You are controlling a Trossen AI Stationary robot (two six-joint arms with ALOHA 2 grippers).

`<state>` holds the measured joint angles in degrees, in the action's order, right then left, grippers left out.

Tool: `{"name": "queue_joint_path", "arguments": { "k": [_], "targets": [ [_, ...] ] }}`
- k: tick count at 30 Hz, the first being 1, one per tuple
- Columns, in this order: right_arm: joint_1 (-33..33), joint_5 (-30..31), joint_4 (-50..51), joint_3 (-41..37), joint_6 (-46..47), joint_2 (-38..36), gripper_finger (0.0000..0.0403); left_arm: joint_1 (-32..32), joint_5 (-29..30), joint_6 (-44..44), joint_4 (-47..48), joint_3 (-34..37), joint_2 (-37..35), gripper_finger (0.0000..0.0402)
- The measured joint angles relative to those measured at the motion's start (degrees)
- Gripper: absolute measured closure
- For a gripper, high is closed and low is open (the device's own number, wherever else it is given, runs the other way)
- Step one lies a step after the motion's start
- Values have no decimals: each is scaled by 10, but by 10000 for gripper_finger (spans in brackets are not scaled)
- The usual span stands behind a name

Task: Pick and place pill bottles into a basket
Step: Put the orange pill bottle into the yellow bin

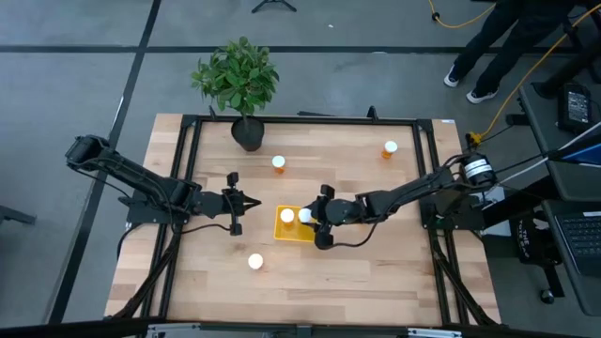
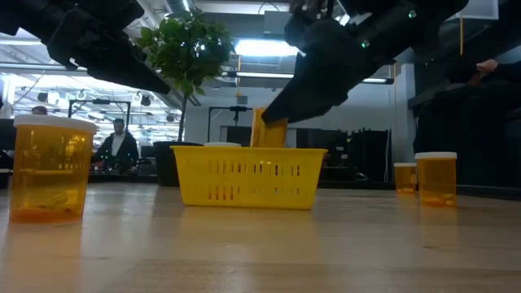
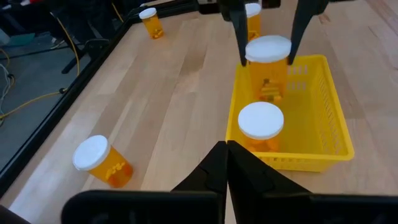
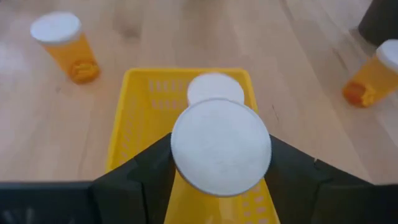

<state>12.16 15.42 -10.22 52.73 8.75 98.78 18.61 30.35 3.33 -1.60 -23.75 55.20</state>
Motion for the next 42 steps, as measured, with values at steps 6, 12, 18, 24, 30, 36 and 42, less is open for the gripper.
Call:
{"name": "queue_joint_path", "arguments": {
  "k": [6,12,18,24,30,36,42],
  "targets": [
    [-3,0,-29,0,0,21,189,0,0,6,0,0,0,397],
    [-10,1,-22,0,9,22,189,0,0,6,1,0,0,396],
    [-10,0,-25,-1,15,38,189,0,0,6,1,0,0,398],
    [-10,0,-33,-1,15,51,189,0,0,6,1,0,0,392],
    [-10,0,-51,0,15,52,189,0,0,5,1,0,0,399],
    [-10,0,-59,0,17,68,189,0,0,5,1,0,0,396],
    [-10,-2,-68,0,21,79,189,0,0,4,1,0,0,392]
  ]
}}
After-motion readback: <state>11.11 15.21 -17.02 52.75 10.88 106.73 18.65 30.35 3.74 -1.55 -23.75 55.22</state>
